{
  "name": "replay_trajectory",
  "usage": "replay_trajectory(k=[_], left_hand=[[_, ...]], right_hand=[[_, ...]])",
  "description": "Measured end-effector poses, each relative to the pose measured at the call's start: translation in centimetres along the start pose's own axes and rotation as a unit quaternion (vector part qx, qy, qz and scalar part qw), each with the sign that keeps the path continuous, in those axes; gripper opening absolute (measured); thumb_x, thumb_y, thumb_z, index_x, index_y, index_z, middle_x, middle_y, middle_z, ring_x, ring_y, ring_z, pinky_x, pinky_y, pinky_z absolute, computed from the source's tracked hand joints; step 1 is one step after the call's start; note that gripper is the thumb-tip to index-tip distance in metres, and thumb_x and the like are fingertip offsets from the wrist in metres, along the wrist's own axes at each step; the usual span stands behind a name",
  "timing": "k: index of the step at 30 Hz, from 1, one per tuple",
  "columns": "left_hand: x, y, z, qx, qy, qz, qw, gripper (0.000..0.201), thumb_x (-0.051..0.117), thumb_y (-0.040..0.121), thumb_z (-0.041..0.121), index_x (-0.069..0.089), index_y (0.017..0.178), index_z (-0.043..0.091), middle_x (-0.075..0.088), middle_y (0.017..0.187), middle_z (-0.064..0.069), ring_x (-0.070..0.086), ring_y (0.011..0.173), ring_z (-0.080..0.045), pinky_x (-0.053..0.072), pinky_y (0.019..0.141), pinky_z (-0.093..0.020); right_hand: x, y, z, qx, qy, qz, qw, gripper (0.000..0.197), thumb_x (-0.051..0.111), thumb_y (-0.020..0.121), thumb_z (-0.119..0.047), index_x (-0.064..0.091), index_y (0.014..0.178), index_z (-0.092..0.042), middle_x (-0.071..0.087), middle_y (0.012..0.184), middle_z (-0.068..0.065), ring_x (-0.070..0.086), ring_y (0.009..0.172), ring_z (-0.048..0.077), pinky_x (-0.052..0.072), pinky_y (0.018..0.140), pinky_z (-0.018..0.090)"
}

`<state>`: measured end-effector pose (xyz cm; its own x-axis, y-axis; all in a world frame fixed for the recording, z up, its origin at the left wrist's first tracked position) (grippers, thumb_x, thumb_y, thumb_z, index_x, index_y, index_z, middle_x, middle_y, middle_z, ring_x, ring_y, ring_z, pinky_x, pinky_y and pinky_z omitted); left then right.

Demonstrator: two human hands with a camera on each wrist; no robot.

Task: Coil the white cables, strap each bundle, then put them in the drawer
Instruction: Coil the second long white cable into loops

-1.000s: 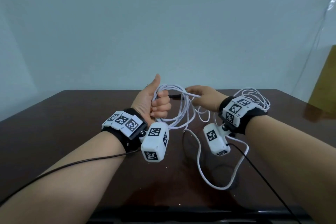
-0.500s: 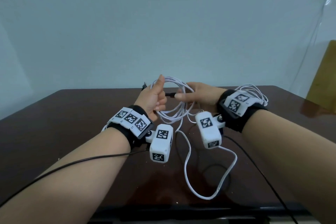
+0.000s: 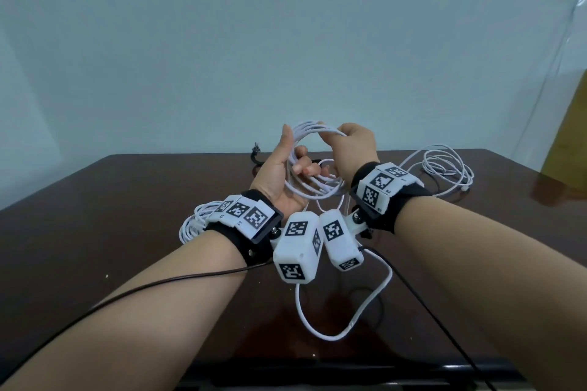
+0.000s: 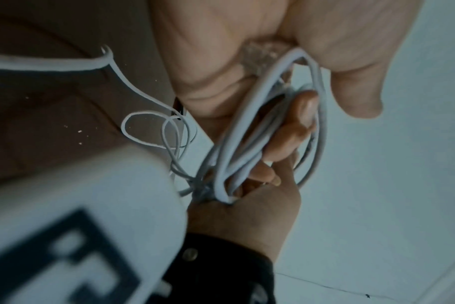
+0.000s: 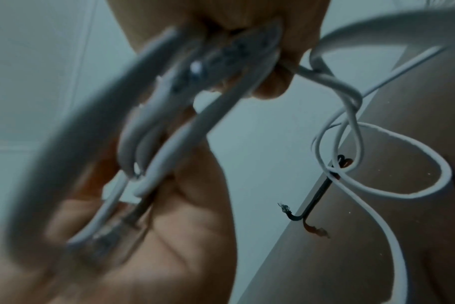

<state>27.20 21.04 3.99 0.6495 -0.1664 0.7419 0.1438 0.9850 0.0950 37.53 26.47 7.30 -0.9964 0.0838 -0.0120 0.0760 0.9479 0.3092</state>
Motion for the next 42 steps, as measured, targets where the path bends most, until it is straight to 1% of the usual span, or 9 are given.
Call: replay_trajectory(k=[4, 10, 19, 27, 31, 34, 37, 40, 42], left_hand=[[0.8, -0.2, -0.4, 0.004, -0.005, -0.024, 1.000, 0.044, 0.047, 0.082, 0.055, 0.049, 0.065, 0.015, 0.049, 0.047, 0.004, 0.051, 0.048, -0.011, 0.052, 0.070, -0.027], [-0.5, 0.2, 0.4, 0.011, 0.028, 0.122, 0.992, 0.057, 0.042, 0.092, 0.058, 0.029, 0.054, 0.017, 0.023, 0.034, 0.005, 0.021, 0.026, -0.008, 0.022, 0.034, -0.013], [-2.5, -0.1, 4.4, 0.012, 0.073, 0.151, 0.986, 0.059, 0.055, 0.089, 0.054, 0.030, 0.048, 0.020, 0.019, 0.036, 0.007, 0.017, 0.027, -0.008, 0.012, 0.034, -0.014], [-3.8, -0.5, 8.0, 0.072, 0.018, 0.159, 0.985, 0.063, 0.049, 0.091, 0.056, 0.030, 0.044, 0.018, 0.019, 0.036, 0.007, 0.017, 0.026, -0.008, 0.014, 0.032, -0.014], [-4.9, -0.4, 8.2, 0.095, 0.030, 0.173, 0.980, 0.058, 0.048, 0.089, 0.059, 0.029, 0.052, 0.019, 0.021, 0.037, 0.007, 0.021, 0.028, -0.007, 0.018, 0.033, -0.014], [-5.3, -0.1, 7.1, 0.112, 0.050, 0.184, 0.975, 0.056, 0.047, 0.088, 0.060, 0.031, 0.053, 0.019, 0.028, 0.037, 0.007, 0.032, 0.030, -0.008, 0.030, 0.040, -0.014], [-5.7, 0.1, 6.1, 0.121, 0.068, 0.204, 0.969, 0.054, 0.046, 0.090, 0.057, 0.033, 0.057, 0.017, 0.037, 0.040, 0.005, 0.043, 0.033, -0.011, 0.041, 0.043, -0.017], [-5.8, 0.3, 6.2, 0.136, 0.091, 0.204, 0.965, 0.049, 0.046, 0.092, 0.055, 0.033, 0.061, 0.019, 0.029, 0.037, 0.008, 0.030, 0.029, -0.006, 0.027, 0.033, -0.014], [-5.8, 0.2, 6.9, 0.149, 0.126, 0.212, 0.957, 0.049, 0.045, 0.093, 0.054, 0.031, 0.060, 0.021, 0.026, 0.036, 0.009, 0.022, 0.027, -0.005, 0.018, 0.031, -0.014]], right_hand=[[-1.0, 0.1, -0.5, -0.013, -0.028, 0.040, 0.999, 0.047, 0.063, 0.078, -0.045, 0.031, 0.053, -0.020, 0.029, 0.052, 0.000, 0.033, 0.059, 0.021, 0.037, 0.056, 0.036], [-0.3, -0.5, -0.7, -0.050, -0.098, 0.008, 0.994, 0.044, 0.057, 0.090, -0.037, 0.034, 0.059, -0.016, 0.037, 0.056, 0.001, 0.039, 0.052, 0.020, 0.034, 0.051, 0.026], [0.3, -2.0, 2.3, -0.008, -0.195, -0.289, 0.937, 0.032, 0.063, 0.086, -0.039, 0.056, 0.095, -0.009, 0.068, 0.067, 0.007, 0.064, 0.056, 0.015, 0.052, 0.061, 0.026], [-4.8, 1.2, 5.7, -0.072, -0.652, -0.230, 0.718, 0.023, 0.041, 0.096, -0.036, 0.060, 0.092, -0.023, 0.070, 0.096, -0.003, 0.061, 0.099, 0.014, 0.022, 0.114, 0.042], [-7.9, 3.2, 2.6, -0.109, -0.786, -0.048, 0.606, 0.047, 0.025, 0.098, -0.051, 0.062, 0.103, -0.022, 0.063, 0.109, 0.000, 0.046, 0.124, 0.022, -0.018, 0.109, 0.055], [-5.7, 1.9, 3.4, -0.131, -0.825, -0.121, 0.537, 0.045, 0.028, 0.097, -0.050, 0.059, 0.114, -0.023, 0.062, 0.115, -0.002, 0.046, 0.125, 0.022, -0.018, 0.110, 0.055], [-2.1, -0.2, 4.9, -0.157, -0.771, -0.250, 0.564, 0.030, 0.030, 0.101, -0.039, 0.055, 0.112, -0.025, 0.065, 0.106, -0.005, 0.058, 0.112, 0.019, 0.007, 0.114, 0.048], [-0.2, -1.2, 2.9, -0.224, -0.693, -0.199, 0.656, 0.027, 0.031, 0.100, -0.041, 0.043, 0.103, -0.018, 0.068, 0.084, 0.003, 0.060, 0.083, 0.027, 0.036, 0.087, 0.035], [0.2, -1.6, 2.1, -0.257, -0.697, -0.166, 0.649, 0.022, 0.029, 0.101, -0.039, 0.034, 0.097, -0.018, 0.062, 0.069, 0.000, 0.053, 0.061, 0.024, 0.034, 0.078, 0.035]])
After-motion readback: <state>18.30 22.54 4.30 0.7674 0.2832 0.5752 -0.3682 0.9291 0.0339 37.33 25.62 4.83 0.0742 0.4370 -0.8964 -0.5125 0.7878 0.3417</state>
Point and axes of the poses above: each hand's wrist, its own y-axis towards the middle knuckle, its own x-axis out of the palm, z = x × y, the point moved 8 cm from there along y, towards the middle knuckle
